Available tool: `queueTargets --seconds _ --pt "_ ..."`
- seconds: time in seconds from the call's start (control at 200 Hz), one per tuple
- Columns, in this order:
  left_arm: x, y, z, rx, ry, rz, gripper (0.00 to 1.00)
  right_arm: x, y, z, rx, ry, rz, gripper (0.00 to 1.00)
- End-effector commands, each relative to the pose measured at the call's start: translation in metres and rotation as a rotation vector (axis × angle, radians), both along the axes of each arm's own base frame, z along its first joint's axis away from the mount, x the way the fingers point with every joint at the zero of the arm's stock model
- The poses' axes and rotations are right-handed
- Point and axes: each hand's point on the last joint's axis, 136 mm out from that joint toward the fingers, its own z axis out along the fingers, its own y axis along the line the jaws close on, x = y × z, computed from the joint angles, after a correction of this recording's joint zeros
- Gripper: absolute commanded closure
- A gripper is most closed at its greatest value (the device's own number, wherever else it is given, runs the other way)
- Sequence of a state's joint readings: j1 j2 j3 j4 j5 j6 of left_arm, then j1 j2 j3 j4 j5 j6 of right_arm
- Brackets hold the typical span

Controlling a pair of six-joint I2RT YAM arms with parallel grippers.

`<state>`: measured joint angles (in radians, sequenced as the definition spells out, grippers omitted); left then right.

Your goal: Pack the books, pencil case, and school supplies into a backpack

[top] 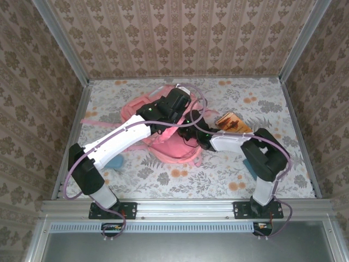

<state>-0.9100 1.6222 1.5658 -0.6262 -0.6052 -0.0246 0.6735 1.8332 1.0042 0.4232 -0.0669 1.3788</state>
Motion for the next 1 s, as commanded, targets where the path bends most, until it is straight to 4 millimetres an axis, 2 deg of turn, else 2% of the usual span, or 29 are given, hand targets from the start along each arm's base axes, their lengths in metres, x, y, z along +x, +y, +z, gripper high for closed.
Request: queueTargets --seconds 0.0,0.105,0.19,0.29,0.39,0.565,0.76,0.915,0.995 --pt "0.003 -0.003 0.064 -0.184 -0.134 0.033 1.0 0.013 0.016 0.004 0.068 -0.001 -0.014 0.76" --pt "0.002 -0.003 0.063 -0.189 -0.132 0.034 1.0 0.018 0.021 -0.003 0.055 0.012 -0.01 0.71" --pt "0.002 -0.003 0.063 -0.194 -0.129 0.034 1.0 0.019 0.025 -0.003 0.046 0.019 0.012 0.61" --pt "0.002 -0.002 0.062 -0.193 -0.13 0.039 1.0 0.014 0.024 0.002 0.046 0.012 0.031 0.48" --pt "0.003 0.0 0.061 -0.19 -0.13 0.049 1.0 0.004 0.016 0.006 0.048 0.019 0.04 0.43" --pt "0.004 0.003 0.06 -0.192 -0.126 0.055 1.0 -0.021 -0.001 0.012 0.045 0.056 0.056 0.41" --pt "0.007 0.007 0.055 -0.19 -0.121 0.072 1.0 -0.042 -0.013 0.029 0.057 0.065 0.093 0.43" --pt "0.009 0.015 0.047 -0.176 -0.108 0.088 1.0 -0.066 -0.031 0.033 0.013 0.089 0.104 0.48" --pt "0.01 0.019 0.04 -0.169 -0.095 0.094 1.0 -0.077 -0.048 0.033 -0.028 0.092 0.086 0.55"
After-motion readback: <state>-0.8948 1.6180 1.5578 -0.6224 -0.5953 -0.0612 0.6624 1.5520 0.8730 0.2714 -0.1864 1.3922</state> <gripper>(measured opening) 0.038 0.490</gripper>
